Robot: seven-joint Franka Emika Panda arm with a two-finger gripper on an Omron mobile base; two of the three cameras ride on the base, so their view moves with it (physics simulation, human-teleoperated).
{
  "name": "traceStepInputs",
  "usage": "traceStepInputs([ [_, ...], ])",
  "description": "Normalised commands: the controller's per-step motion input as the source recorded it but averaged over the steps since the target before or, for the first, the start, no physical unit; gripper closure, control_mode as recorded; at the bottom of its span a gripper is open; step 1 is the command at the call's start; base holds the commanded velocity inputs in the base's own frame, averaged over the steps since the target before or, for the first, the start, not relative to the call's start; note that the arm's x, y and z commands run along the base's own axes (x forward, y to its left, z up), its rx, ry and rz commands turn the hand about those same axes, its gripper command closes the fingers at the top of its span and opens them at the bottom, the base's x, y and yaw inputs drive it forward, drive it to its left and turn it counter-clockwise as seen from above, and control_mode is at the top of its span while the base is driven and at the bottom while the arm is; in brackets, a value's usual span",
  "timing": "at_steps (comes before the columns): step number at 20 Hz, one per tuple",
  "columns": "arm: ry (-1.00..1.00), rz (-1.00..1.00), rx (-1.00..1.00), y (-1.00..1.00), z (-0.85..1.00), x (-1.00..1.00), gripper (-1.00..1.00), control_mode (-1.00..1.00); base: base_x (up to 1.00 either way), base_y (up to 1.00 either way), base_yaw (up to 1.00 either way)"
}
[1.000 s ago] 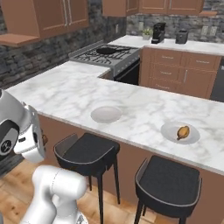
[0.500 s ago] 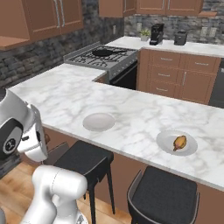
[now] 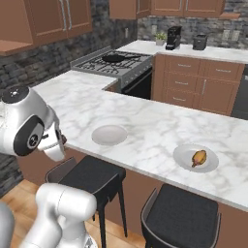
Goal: Take the chicken drumsticks from the pan and place one on each plate on the dining counter.
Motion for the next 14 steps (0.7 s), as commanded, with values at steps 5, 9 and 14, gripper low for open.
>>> traceStepInputs([
  [5, 0.0, 0.0, 0.0, 0.0, -0.03, 0.77, 1.0, -1.0, 0.0, 0.0, 0.0],
  [9, 0.0, 0.0, 0.0, 0.0, -0.08, 0.74, 1.0, -1.0, 0.0, 0.0, 0.0],
  [14, 0.0, 0.0, 0.0, 0.0, -0.18, 0.7, 1.0, -1.0, 0.0, 0.0, 0.0],
])
